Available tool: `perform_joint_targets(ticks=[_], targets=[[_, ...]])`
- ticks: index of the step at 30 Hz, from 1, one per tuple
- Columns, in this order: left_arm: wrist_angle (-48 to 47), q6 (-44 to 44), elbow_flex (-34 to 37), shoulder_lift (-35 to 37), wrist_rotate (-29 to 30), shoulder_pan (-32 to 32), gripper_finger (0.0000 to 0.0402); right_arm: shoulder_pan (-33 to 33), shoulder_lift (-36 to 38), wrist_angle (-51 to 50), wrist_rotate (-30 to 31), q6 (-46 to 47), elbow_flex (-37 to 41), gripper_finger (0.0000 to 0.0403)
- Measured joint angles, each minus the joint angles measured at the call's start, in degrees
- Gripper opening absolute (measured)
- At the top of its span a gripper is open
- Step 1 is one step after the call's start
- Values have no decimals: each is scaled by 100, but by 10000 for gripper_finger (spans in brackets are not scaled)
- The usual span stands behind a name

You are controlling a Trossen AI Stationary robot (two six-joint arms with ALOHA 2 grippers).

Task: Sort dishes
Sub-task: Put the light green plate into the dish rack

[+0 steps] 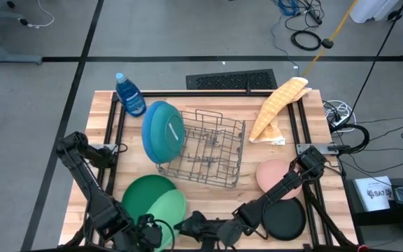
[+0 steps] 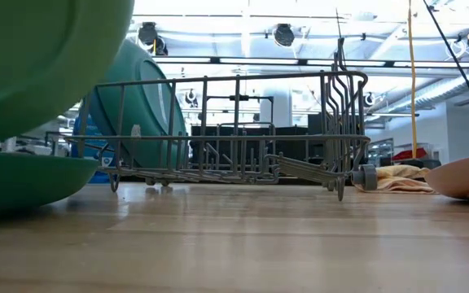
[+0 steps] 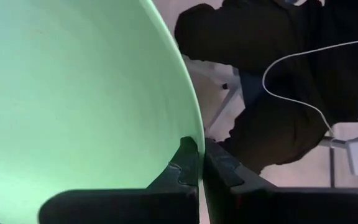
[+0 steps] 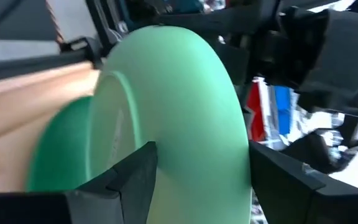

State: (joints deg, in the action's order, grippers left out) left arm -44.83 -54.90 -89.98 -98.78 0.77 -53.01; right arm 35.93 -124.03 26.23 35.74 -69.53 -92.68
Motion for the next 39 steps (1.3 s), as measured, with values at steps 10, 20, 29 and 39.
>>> perform_joint_targets(ticks=[10, 20, 29, 39], targets=[[-287, 14, -78, -4, 667, -169, 1, 102, 26, 714, 1003, -934, -2, 231], [-320, 17, -78, 11, 1623, -393, 1, 196, 22, 993, 1471, -1500, 0, 229], [-354, 187, -86, 328, 2998, -670, 1, 315, 7, 966, 1781, -1774, 9, 229], [-319, 1652, -87, 813, 4479, -346, 1, 356, 158, 968, 1844, -1058, 22, 229]])
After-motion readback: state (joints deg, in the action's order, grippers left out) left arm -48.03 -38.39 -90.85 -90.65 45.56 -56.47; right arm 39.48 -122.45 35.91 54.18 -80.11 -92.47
